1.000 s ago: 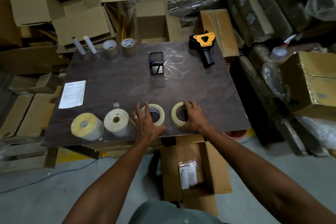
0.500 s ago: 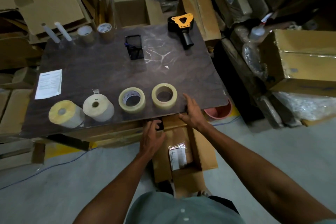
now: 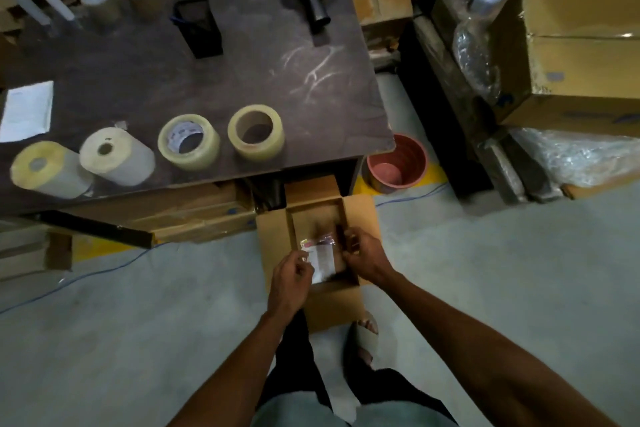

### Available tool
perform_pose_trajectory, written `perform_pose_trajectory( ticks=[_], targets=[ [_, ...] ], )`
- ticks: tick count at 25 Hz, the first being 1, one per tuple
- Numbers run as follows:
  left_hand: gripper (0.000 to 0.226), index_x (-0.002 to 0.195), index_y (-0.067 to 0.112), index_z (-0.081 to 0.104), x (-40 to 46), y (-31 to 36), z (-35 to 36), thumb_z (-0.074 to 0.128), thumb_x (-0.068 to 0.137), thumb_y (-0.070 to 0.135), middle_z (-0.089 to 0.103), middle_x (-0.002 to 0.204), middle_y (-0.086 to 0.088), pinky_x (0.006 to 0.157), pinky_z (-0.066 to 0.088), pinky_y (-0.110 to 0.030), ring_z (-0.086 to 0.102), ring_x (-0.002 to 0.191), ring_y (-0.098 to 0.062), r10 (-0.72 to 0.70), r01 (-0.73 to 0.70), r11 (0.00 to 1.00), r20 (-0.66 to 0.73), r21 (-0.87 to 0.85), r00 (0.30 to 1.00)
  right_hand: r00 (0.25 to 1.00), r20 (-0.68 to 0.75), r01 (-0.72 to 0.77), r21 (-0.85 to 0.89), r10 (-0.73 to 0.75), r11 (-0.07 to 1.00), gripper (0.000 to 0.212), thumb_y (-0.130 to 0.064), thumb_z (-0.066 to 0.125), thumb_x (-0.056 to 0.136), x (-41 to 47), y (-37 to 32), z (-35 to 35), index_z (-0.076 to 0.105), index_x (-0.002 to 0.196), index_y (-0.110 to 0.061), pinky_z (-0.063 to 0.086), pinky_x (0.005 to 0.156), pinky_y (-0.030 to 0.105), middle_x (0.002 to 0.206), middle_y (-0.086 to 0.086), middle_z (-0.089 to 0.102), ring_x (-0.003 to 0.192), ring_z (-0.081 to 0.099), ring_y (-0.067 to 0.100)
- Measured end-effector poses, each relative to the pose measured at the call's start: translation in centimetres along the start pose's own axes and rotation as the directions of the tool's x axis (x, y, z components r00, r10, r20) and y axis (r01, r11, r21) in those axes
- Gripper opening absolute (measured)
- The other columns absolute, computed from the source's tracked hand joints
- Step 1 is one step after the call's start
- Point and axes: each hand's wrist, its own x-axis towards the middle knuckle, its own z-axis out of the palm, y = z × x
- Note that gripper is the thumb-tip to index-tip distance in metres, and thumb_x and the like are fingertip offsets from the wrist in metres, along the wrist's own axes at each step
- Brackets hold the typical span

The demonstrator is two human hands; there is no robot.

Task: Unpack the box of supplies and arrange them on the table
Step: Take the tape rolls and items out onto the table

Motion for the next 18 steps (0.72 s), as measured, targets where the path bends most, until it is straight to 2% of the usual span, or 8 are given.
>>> perform_pose_trajectory(
  ticks=[4, 7, 9, 11, 13, 16, 18],
  targets=[
    [0.022, 0.113, 0.02, 0.065, 0.0, -3.1, 5.4, 0.058, 0.091, 0.022, 0.07, 0.108, -0.003, 0.086, 0.056, -0.034, 0.066, 0.096, -0.016, -0.09, 0.091, 0.996, 0.028, -0.013, 0.995, 0.989, 0.076, -0.122, -0.03, 0.124, 0.992, 0.039, -0.017, 0.071, 0.077, 0.4, 6.6, 3.9, 0.061, 0.115, -0.01, 0.05, 0.076, 0.031, 0.103, 0.006, 0.07, 0.094, 0.066, 0.024],
    [0.017, 0.107, 0.018, 0.067, 1.2, -6.4, 8.6, 0.059, 0.093, 0.015, 0.07, 0.104, -0.001, 0.087, 0.054, -0.029, 0.066, 0.096, -0.016, -0.122, 0.123, 0.992, 0.045, -0.023, 0.992, 0.972, 0.15, -0.178, -0.046, 0.183, 0.983, 0.044, -0.034, 0.062, 0.073, 3.8, 13.6, 9.1, 0.065, 0.115, -0.019, 0.053, 0.084, 0.031, 0.111, 0.001, 0.071, 0.102, 0.067, 0.022],
    [0.016, 0.104, 0.018, 0.067, 3.1, -9.5, 10.8, 0.059, 0.092, 0.013, 0.069, 0.099, 0.0, 0.085, 0.054, -0.031, 0.065, 0.093, -0.017, -0.15, 0.15, 0.989, 0.071, 0.001, 0.986, 0.967, 0.174, -0.175, -0.075, 0.186, 0.982, 0.048, -0.038, 0.055, 0.07, 6.7, 17.4, 12.4, 0.067, 0.112, -0.019, 0.053, 0.083, 0.031, 0.11, 0.004, 0.071, 0.102, 0.067, 0.025],
    [0.021, 0.111, 0.017, 0.067, 5.7, -12.8, 13.2, 0.059, 0.092, 0.013, 0.07, 0.109, -0.002, 0.091, 0.052, -0.032, 0.065, 0.101, -0.019, -0.206, 0.205, 0.979, 0.107, 0.018, 0.973, 0.966, 0.181, -0.168, -0.097, 0.183, 0.981, 0.042, -0.03, 0.055, 0.076, 8.6, 18.1, 13.9, 0.065, 0.112, -0.011, 0.052, 0.083, 0.033, 0.109, 0.008, 0.069, 0.101, 0.065, 0.028],
    [0.029, 0.122, 0.012, 0.063, 8.5, -16.7, 16.4, 0.059, 0.093, 0.012, 0.067, 0.118, -0.007, 0.093, 0.047, -0.026, 0.063, 0.112, -0.025, -0.267, 0.27, 0.963, 0.116, -0.01, 0.957, 0.963, 0.171, -0.203, -0.057, 0.21, 0.977, 0.033, -0.018, 0.059, 0.087, 11.8, 20.8, 17.0, 0.061, 0.117, -0.006, 0.051, 0.087, 0.036, 0.109, 0.012, 0.067, 0.101, 0.063, 0.029],
    [0.034, 0.13, 0.008, 0.057, 12.2, -21.1, 20.6, 0.055, 0.098, 0.017, 0.061, 0.126, -0.009, 0.085, 0.034, -0.016, 0.056, 0.12, -0.028, -0.375, 0.38, 0.924, 0.09, -0.036, 0.923, 0.974, 0.116, -0.189, -0.033, 0.192, 0.981, 0.038, -0.019, 0.061, 0.092, 15.7, 24.4, 21.0, 0.056, 0.127, -0.005, 0.047, 0.089, 0.032, 0.117, 0.015, 0.065, 0.11, 0.062, 0.032],
    [0.034, 0.131, 0.008, 0.057, 14.6, -23.9, 23.2, 0.052, 0.099, 0.019, 0.058, 0.133, -0.01, 0.093, 0.035, -0.022, 0.054, 0.122, -0.03, -0.403, 0.406, 0.913, 0.064, -0.045, 0.913, 0.968, 0.121, -0.224, -0.001, 0.222, 0.975, 0.047, -0.021, 0.058, 0.094, 17.8, 26.7, 23.4, 0.047, 0.138, -0.009, 0.042, 0.088, 0.027, 0.129, 0.013, 0.06, 0.118, 0.057, 0.03]
  ],
)
